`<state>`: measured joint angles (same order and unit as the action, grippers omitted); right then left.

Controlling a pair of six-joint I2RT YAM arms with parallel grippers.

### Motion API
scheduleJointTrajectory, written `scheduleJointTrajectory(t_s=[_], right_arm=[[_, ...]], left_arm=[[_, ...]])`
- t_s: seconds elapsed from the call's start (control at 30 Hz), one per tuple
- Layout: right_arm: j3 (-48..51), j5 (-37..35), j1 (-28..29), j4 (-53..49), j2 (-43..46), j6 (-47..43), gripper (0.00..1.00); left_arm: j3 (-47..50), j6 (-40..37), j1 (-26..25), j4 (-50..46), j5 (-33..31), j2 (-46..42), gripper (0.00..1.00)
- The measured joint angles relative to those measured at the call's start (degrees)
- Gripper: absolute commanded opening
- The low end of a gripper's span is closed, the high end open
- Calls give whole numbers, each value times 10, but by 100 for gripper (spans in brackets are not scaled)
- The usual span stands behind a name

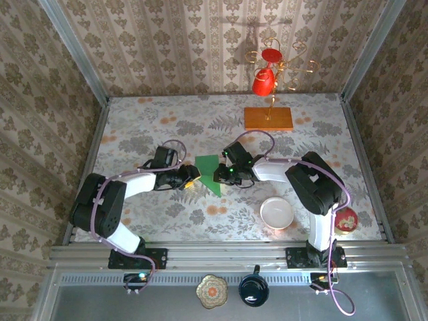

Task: Fold a paper plane with a square sheet of paper (pick it up from the middle)
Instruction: Fourth fold the wing at the center of the table.

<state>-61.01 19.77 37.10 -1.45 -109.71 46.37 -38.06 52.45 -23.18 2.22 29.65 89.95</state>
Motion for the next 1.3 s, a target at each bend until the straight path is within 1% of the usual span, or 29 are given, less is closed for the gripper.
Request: scheduleJointTrajectory(t_s=[0.13,0.23,0.4,0.57,0.93,1.0,1.07,1.13,1.3], right_arm=[[0,-1,0,0,-4,2,16],[0,-1,0,0,-7,2,15],[0,-1,-1,0,-7,2,15],[0,-1,-1,0,-7,2,15],[0,0,-2,1,-9,2,14],[0,0,-2,1,-9,2,14],[0,0,-2,1,-9,2,14],[0,0,-2,1,-9,2,14],[0,0,-2,1,-9,2,14]], left_arm=[[-7,13,0,10,6,14,32],[-12,17,0,12,9,21,29],[-22,18,0,13,9,25,29],[-27,20,0,11,6,32,34],[-30,19,0,7,5,45,37],[-35,18,0,2,6,47,37],[-38,18,0,4,7,48,34],[-40,18,0,6,11,49,33],[-49,15,0,8,21,53,35]])
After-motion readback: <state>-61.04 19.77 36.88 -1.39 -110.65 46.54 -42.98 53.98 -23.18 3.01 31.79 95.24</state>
